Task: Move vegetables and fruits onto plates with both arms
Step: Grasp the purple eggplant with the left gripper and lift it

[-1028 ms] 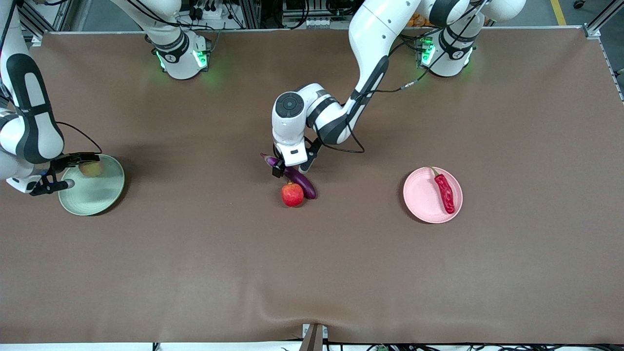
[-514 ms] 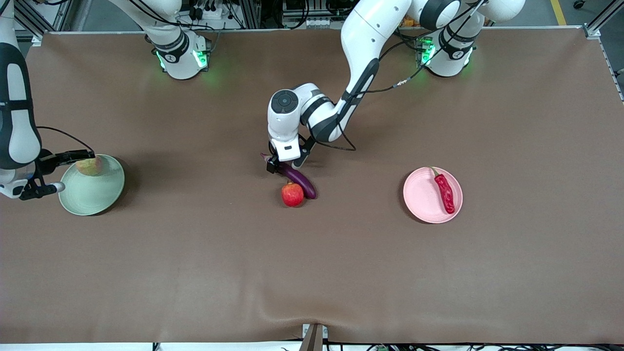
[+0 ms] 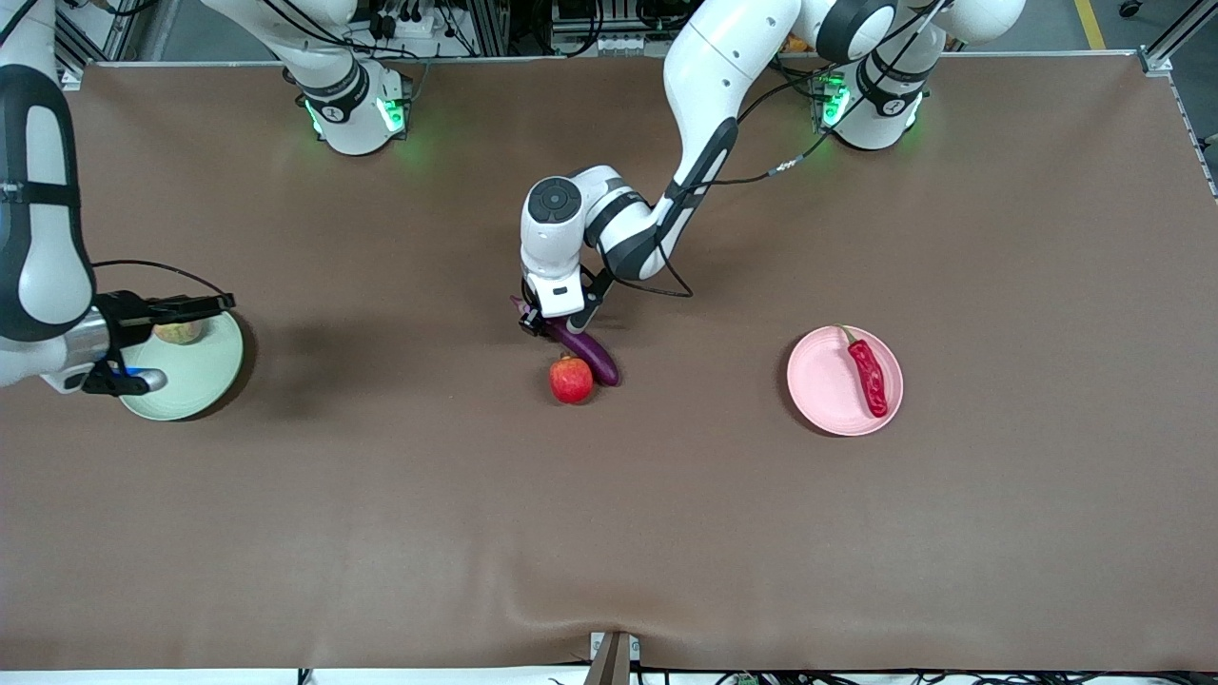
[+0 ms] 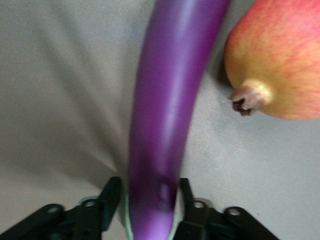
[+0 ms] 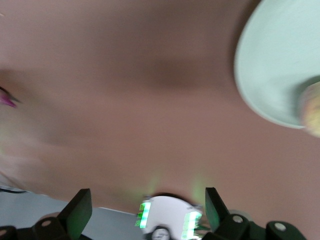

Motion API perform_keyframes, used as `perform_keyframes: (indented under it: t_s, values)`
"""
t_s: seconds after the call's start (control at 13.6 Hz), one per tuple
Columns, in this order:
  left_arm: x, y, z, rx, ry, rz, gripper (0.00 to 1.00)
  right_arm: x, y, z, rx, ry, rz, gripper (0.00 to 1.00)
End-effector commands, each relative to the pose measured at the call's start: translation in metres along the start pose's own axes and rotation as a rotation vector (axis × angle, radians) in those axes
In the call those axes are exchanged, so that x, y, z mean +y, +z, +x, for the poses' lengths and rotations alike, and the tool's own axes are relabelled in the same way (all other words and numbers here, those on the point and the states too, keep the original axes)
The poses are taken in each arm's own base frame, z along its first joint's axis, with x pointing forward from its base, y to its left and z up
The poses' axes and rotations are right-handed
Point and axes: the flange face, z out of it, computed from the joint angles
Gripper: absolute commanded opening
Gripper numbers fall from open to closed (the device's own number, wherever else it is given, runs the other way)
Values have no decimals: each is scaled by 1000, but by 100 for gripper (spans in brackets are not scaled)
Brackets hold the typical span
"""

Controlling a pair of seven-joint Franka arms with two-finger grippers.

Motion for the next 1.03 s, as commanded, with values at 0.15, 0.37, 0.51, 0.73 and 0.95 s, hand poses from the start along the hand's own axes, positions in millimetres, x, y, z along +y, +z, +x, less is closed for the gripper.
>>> perform_keyframes:
  t_s: [0.15,0.37,0.51,0.73,0.95]
  values:
    - [-2,-53,-8,35,-26,116,0,-79,1,-3,-8,131,104,100]
    - [-1,-105,-3,61,-20,196,0,-133,13,-1,-24,166,126,100]
    - [-1,-138,6,83,17,242,0,-167,20,3,-1,227,125,100]
    - [3,-160,52,76,300,366,0,-238,40,7,67,284,96,100]
    - [10,-182,133,72,483,430,0,-293,52,8,155,298,110,100]
